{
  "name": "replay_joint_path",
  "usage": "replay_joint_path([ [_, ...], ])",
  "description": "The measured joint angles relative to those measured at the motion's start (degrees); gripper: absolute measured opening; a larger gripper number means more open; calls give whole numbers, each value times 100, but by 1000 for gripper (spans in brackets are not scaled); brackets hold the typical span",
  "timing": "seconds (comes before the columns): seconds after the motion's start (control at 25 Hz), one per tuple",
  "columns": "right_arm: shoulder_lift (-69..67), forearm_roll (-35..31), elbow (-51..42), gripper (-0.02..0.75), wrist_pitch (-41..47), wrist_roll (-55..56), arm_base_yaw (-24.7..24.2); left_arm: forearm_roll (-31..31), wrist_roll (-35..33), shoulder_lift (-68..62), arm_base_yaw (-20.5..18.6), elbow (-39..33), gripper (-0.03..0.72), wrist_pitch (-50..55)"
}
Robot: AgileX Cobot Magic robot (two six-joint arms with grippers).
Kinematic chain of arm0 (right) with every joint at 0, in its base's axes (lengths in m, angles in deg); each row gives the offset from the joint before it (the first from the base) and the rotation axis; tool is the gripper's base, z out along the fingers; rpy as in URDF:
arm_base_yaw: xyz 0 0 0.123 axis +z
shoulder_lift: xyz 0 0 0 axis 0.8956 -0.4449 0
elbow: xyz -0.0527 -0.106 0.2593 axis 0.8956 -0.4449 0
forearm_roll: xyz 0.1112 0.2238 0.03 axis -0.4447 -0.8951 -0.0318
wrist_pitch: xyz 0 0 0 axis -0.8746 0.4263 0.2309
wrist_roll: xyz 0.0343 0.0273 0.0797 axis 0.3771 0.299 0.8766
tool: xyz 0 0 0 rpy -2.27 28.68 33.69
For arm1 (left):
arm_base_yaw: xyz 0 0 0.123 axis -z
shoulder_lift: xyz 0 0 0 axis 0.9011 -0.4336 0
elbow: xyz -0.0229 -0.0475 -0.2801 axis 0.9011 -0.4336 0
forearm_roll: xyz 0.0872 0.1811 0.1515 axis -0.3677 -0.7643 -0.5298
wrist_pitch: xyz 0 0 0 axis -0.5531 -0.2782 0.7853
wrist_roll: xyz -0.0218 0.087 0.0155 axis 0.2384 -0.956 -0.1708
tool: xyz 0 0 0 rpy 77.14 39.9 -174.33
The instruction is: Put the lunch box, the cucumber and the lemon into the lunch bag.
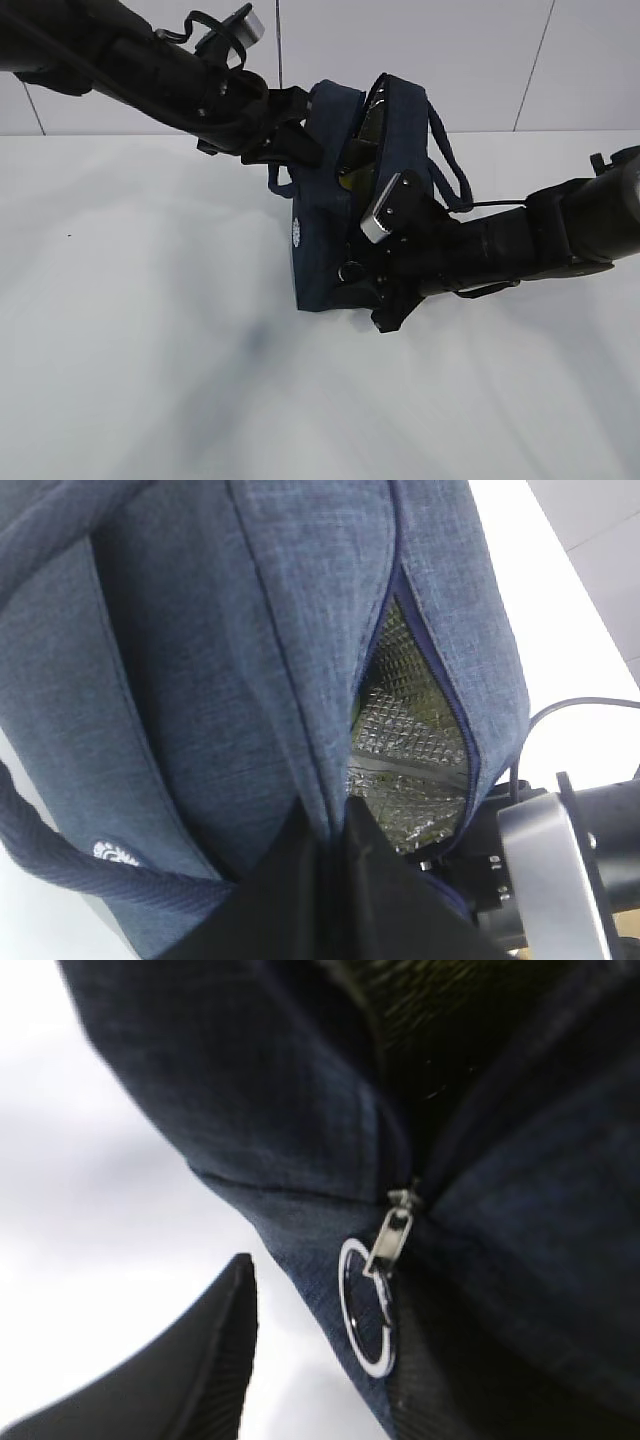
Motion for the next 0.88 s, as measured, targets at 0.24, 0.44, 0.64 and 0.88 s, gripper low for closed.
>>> replay_joint_path([
  [0.24, -49, 0, 4, 237, -27, 0, 0, 0, 0, 0, 0, 0, 2, 0],
  [0.44, -97, -10, 13, 182, -27, 14, 0, 0, 0, 0, 0, 0, 2, 0],
  [0.64, -131, -10, 75, 180, -27, 14, 0, 0, 0, 0, 0, 0, 2, 0],
  [0.88, -131, 0, 127, 179, -27, 98, 0, 0, 0, 0, 0, 0, 2, 0],
])
